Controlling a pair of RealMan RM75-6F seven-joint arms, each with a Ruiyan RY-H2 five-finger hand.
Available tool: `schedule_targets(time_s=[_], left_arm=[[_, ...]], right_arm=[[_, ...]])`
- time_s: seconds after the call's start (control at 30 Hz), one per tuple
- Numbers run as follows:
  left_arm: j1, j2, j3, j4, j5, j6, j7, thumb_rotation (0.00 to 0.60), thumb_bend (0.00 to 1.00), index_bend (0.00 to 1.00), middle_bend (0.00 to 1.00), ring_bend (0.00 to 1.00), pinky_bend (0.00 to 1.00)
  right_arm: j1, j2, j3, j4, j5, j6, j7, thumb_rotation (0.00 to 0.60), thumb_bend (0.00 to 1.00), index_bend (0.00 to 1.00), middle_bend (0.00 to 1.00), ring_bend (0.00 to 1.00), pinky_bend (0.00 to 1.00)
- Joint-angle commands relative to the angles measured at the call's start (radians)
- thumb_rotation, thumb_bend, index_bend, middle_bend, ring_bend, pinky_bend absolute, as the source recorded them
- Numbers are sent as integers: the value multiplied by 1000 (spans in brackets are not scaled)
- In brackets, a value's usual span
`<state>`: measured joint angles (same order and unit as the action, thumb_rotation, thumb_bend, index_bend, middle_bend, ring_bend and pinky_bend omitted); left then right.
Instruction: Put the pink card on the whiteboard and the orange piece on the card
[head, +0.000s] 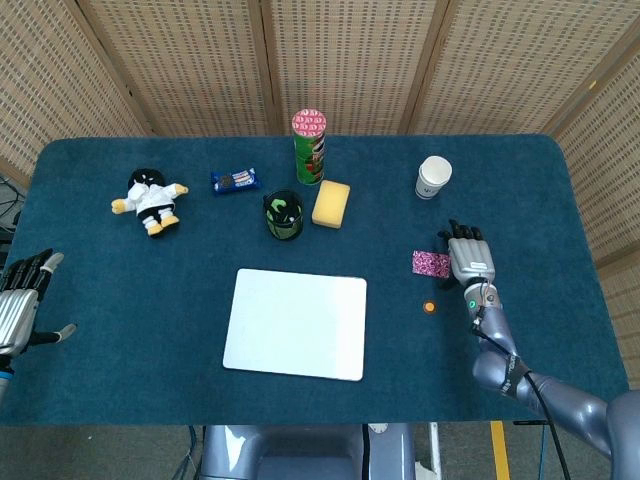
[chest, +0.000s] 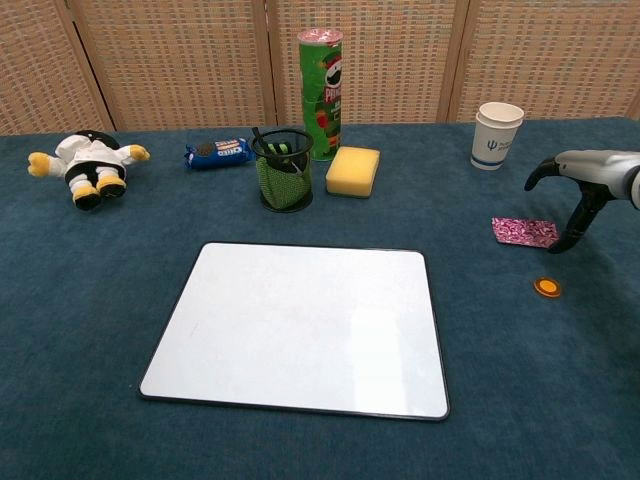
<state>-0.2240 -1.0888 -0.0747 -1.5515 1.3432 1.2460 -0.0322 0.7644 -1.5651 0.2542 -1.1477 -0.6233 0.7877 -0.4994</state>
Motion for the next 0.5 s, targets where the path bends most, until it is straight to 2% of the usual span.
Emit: schedule_targets(time_s=[0.03,0.2,0.5], left_arm=[[0,1,1,-1,2,2,-1,600,0,0,0,0,0],[2,2,2,-1,4,5,-4,600,0,0,0,0,0],[1,3,1,0,3,4,-9,600,0,0,0,0,0]], right_arm=[[13,-15,1,20,26,-8,-11,600,148,203,0,0,0],[36,-31,2,38,61,-8,-30,600,182,274,0,0,0],[58,-48,-8,59,93,-10,-55,600,207,283,0,0,0]])
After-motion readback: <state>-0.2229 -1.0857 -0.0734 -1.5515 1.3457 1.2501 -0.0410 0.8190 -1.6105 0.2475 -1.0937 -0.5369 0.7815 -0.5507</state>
